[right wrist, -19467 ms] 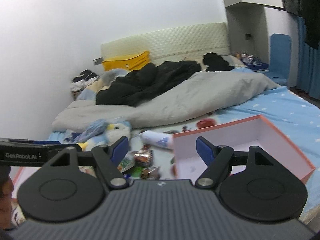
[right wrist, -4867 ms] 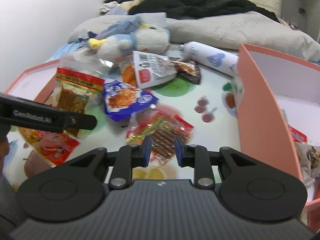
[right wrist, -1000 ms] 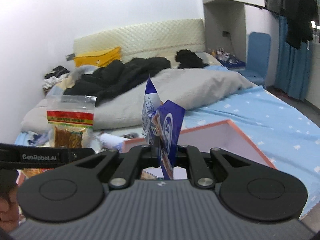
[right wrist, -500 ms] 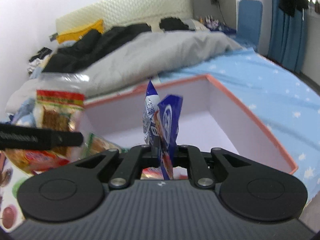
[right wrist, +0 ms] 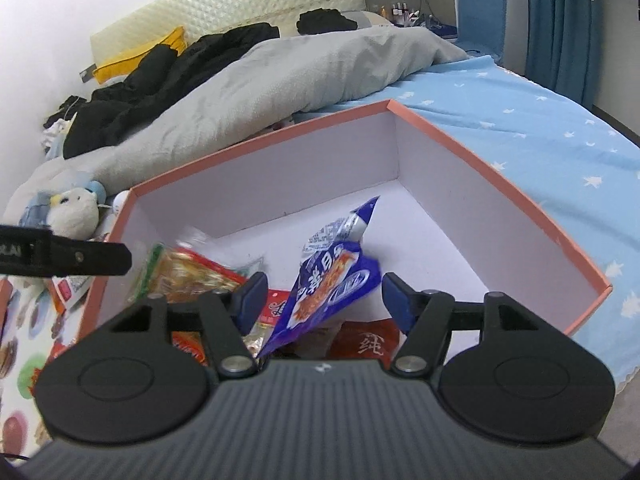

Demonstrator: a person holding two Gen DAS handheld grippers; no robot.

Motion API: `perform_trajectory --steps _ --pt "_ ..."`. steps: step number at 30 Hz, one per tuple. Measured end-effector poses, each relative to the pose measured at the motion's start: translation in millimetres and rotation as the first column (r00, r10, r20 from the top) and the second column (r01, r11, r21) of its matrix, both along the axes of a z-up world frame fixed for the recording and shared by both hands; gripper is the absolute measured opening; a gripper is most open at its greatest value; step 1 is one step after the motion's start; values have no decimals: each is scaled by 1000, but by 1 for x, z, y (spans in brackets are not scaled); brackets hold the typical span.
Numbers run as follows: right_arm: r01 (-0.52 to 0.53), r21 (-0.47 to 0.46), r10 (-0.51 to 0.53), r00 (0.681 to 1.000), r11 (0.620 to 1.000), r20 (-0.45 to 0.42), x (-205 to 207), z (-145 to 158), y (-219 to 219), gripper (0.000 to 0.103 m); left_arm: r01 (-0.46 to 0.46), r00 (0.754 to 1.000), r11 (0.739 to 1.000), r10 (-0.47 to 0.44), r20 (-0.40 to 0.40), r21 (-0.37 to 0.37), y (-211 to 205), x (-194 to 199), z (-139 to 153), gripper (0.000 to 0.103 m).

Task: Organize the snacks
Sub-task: 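Carry both packets into the deep pink box and open both tools, then withdraw both tools from the box back toward the remaining snacks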

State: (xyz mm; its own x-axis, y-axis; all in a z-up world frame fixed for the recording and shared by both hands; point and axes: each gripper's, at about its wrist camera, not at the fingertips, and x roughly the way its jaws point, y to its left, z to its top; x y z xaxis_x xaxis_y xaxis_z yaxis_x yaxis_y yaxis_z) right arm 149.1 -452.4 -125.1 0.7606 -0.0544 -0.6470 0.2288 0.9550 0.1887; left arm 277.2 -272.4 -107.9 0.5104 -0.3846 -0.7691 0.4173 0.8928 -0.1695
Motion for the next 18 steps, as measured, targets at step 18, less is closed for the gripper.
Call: perform_trajectory --steps 18 --pt "-23 -36 30 982 999 189 -36 91 36 65 -29 985 996 43 167 -80 61 -49 86 92"
